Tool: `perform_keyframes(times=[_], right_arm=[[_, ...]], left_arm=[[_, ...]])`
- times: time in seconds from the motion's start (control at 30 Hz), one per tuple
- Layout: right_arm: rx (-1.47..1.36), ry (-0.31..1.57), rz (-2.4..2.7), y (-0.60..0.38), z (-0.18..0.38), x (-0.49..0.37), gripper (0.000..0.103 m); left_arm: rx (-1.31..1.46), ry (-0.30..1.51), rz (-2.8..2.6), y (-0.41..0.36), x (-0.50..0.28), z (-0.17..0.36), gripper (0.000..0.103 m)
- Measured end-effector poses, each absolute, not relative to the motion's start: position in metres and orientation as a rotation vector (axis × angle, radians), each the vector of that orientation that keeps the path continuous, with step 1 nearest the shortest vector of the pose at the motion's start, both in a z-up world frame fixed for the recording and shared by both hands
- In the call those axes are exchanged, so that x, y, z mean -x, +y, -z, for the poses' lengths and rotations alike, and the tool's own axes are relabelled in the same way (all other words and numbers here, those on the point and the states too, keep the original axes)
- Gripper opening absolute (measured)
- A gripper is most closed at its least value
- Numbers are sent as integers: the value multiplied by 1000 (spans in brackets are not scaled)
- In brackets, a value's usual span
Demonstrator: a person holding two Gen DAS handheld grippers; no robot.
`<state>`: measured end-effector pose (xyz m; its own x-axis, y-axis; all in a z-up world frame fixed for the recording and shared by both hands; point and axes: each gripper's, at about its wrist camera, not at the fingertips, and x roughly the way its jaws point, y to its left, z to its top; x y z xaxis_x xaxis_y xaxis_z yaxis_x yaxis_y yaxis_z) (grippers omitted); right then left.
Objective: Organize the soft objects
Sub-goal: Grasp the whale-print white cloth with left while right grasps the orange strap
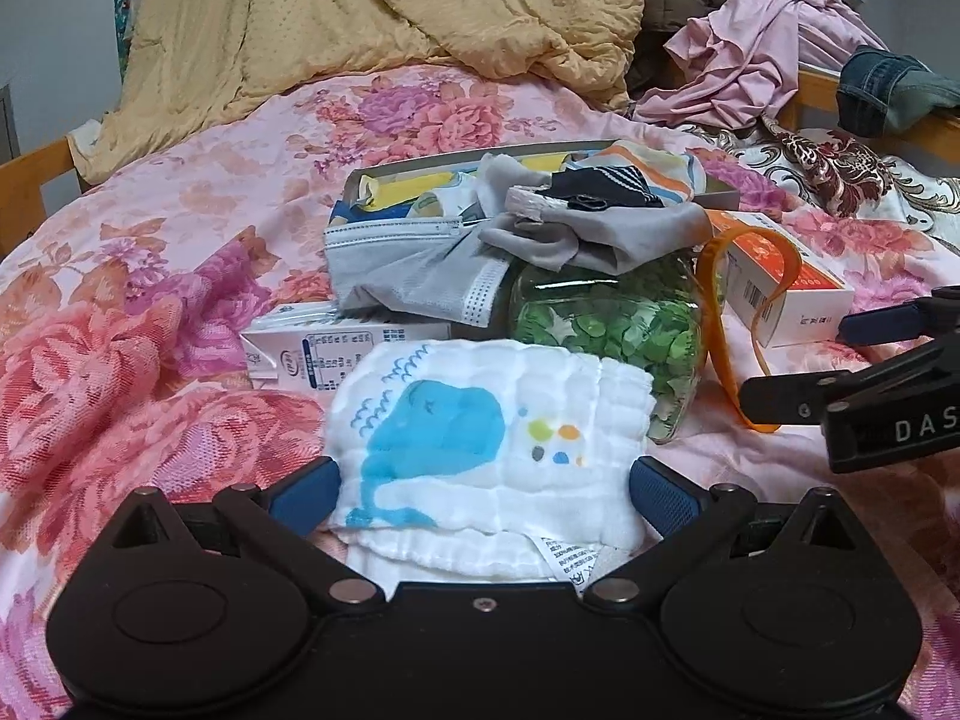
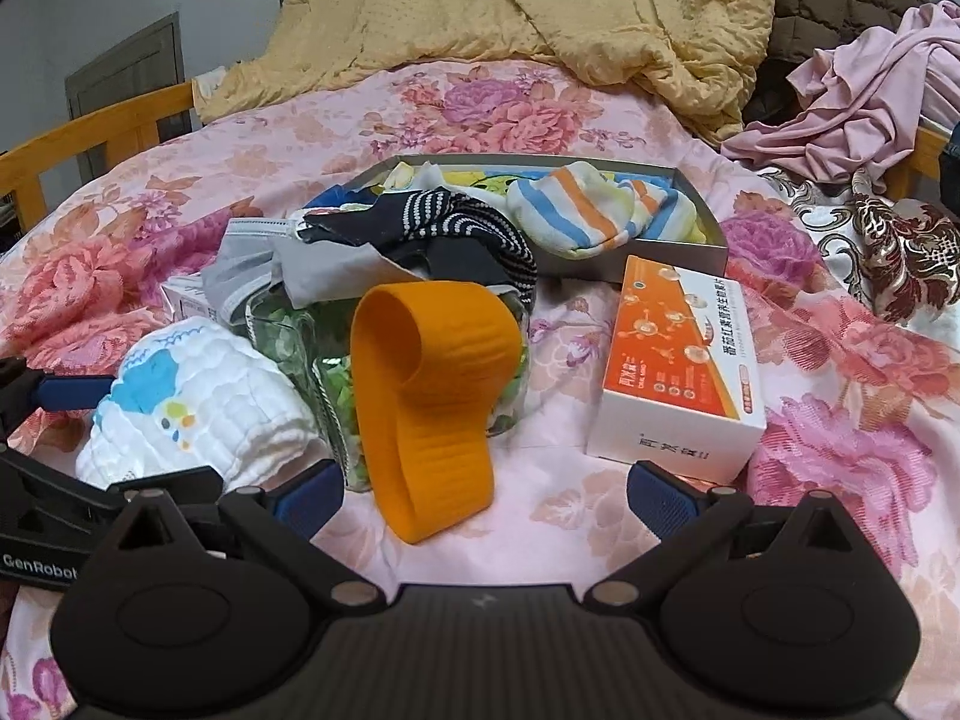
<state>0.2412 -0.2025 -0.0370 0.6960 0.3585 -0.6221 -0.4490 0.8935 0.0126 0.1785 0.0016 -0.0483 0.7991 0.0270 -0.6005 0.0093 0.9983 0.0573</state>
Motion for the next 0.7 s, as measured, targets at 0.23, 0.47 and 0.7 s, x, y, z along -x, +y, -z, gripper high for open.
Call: perform_keyframes(times=[0.23, 0.47, 0.7], right_arm=[[163, 650, -458, -196, 47, -248, 103], [174, 638, -457, -191, 52, -250, 102], [173, 642, -457, -189, 53, -251, 84]], left_arm=[[-79, 625, -24, -5, -179, 55, 102], [-72, 623, -22, -5, -181, 56, 102], [-82, 638, -17, -5, -183, 56, 102]])
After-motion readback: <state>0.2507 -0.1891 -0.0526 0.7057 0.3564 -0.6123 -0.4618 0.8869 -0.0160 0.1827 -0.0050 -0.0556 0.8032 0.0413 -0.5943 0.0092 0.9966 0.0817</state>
